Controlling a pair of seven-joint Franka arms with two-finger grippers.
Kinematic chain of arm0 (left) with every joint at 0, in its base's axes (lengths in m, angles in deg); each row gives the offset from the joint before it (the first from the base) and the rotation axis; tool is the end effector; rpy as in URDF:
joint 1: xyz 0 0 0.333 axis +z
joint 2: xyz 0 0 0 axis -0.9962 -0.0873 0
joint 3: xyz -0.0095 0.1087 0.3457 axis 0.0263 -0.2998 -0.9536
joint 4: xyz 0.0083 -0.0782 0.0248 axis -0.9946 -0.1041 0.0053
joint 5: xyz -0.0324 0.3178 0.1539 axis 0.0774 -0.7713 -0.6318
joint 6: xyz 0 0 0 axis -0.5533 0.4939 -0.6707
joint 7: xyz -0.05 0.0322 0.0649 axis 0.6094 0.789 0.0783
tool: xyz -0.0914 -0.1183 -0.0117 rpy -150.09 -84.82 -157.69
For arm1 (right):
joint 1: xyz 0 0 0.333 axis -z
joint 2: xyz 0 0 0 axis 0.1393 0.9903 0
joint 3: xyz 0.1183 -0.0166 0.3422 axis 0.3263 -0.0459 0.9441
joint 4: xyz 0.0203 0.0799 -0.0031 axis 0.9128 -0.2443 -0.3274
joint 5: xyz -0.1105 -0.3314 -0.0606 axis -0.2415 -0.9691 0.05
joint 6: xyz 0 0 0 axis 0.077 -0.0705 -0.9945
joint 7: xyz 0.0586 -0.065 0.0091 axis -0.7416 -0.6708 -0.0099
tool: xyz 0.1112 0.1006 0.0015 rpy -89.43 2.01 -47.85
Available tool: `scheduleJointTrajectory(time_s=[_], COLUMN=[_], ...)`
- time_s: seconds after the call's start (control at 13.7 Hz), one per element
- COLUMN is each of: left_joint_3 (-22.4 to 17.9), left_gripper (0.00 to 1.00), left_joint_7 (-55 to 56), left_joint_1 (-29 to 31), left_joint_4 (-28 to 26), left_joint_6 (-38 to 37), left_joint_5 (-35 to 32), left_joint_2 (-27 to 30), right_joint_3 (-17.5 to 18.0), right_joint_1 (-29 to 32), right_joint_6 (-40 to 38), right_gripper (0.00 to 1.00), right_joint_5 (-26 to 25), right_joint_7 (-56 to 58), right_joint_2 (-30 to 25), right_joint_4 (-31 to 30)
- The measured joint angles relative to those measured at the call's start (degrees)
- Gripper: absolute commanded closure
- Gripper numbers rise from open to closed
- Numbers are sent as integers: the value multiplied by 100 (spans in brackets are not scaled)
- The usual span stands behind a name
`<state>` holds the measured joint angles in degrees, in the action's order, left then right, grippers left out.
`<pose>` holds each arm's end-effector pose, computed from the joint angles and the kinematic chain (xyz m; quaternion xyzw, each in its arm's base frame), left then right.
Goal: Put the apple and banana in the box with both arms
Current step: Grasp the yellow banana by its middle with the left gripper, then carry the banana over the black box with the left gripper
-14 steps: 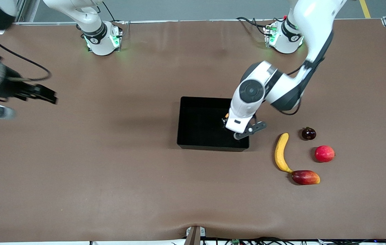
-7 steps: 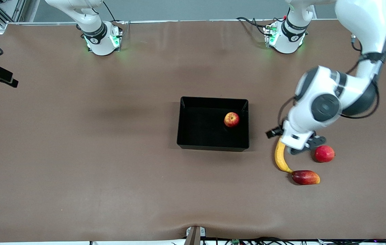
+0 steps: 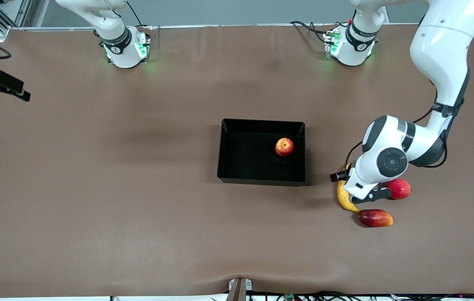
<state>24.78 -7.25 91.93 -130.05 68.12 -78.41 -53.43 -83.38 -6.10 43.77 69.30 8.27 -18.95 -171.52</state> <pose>0.6358 -0.1323 0.2656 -0.9947 -0.0712 0.0635 0.0375 0.4909 -0.0054 0.6653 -0.9986 0.0083 0.0407 0.0326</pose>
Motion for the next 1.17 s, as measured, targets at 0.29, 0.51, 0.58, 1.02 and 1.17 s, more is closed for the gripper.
scheduleJointTrajectory(time_s=[0.29,0.51,0.58,1.02,1.17], left_joint_3=[-11,-13,-13,235,687], left_gripper=[14,71,89,100,100], left_joint_7=[-214,-218,-222,-463,-473], left_joint_1=[6,22,36,-11,-26], left_joint_4=[-5,-4,-2,41,112], left_joint_6=[539,598,598,290,-343], left_joint_5=[-488,-574,-579,-606,-606], left_joint_2=[-485,-615,-614,-437,-70], right_joint_3=[-2,-5,-4,-3,-6], right_joint_1=[-23,-32,-35,-54,-54], right_joint_6=[190,241,254,264,265], right_gripper=[0,0,0,0,0], right_joint_5=[-240,-355,-356,-316,-316], right_joint_7=[24,30,29,28,28], right_joint_2=[-345,-347,-347,-347,-347], right_joint_4=[-442,-447,-446,-438,-435])
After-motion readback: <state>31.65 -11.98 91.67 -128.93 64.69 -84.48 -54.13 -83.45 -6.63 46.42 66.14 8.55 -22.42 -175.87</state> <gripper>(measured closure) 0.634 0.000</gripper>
